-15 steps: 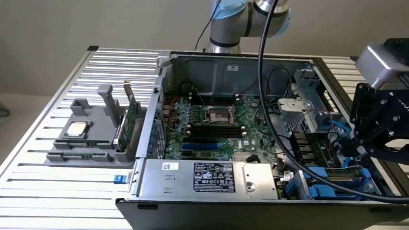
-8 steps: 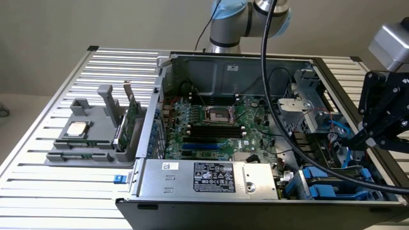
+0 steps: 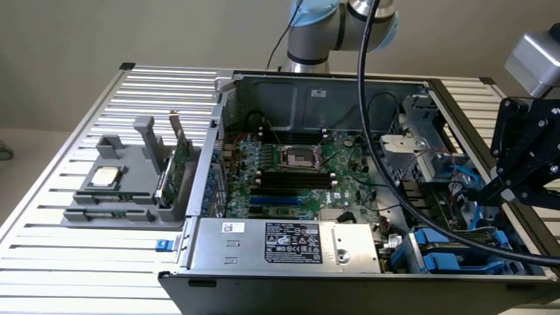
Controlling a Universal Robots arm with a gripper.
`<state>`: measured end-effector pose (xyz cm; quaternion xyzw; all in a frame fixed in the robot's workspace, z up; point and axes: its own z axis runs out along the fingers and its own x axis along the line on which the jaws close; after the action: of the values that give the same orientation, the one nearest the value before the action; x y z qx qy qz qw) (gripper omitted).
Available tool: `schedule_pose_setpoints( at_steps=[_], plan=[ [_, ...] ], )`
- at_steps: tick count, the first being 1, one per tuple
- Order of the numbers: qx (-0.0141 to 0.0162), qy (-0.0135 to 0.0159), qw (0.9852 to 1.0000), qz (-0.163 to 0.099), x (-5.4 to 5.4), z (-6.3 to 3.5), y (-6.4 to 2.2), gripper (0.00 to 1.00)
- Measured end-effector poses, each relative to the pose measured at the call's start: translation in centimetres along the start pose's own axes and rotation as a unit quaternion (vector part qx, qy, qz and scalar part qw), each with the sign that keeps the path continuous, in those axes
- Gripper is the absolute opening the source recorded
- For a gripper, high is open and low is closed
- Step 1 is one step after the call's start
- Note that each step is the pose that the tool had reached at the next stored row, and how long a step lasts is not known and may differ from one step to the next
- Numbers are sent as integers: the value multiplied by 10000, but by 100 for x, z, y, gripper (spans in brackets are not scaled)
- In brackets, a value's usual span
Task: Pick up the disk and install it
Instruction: 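Insert the disk into the insertion slot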
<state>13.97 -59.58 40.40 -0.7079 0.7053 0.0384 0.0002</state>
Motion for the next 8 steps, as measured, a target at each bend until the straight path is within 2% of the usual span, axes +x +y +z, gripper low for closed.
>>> schedule_pose_setpoints(
  at_steps=[8],
  plan=[
    [0, 0, 10000, 0, 0, 0, 0, 11]
  ],
)
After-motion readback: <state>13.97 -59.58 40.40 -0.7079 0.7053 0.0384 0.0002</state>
